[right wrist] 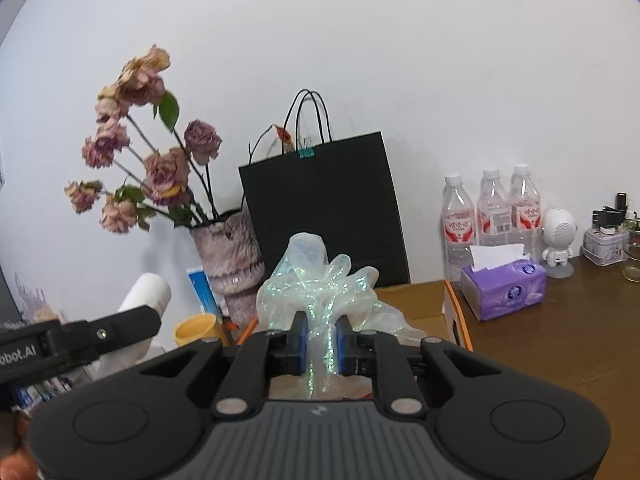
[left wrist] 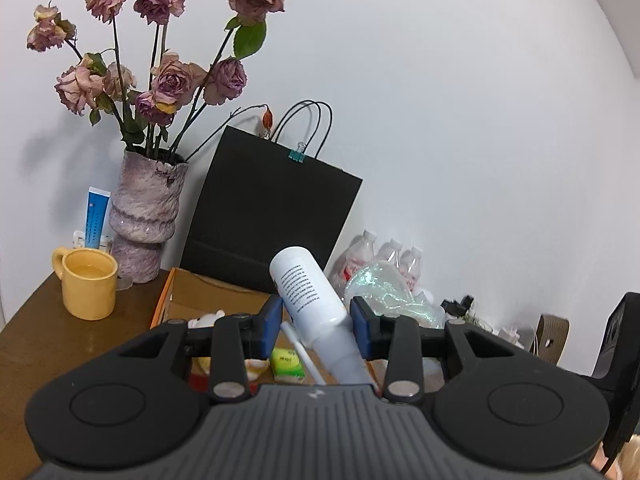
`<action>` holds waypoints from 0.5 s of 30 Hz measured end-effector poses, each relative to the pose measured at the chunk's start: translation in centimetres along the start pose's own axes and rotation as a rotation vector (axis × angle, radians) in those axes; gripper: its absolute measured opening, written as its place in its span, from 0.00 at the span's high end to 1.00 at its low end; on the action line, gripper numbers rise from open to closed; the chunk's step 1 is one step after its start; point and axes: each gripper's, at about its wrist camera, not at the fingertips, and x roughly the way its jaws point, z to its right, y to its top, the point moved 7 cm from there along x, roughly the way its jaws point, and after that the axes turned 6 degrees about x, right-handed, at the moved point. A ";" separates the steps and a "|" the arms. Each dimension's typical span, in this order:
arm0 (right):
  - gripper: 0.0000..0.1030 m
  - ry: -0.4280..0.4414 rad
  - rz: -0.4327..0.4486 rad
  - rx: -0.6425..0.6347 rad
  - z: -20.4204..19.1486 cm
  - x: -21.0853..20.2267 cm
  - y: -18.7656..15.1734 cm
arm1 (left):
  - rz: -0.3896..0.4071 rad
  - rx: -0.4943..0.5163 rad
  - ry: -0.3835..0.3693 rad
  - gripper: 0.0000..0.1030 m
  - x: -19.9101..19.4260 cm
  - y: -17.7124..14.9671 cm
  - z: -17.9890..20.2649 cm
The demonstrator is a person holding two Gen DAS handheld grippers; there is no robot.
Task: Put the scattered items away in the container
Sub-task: 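Carry the spray bottle with the left gripper while the right gripper carries the bag into the box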
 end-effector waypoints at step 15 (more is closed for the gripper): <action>0.88 -0.013 0.032 0.056 1.1 5.5 0.1 | 0.063 -0.084 0.032 0.63 4.7 0.5 -2.8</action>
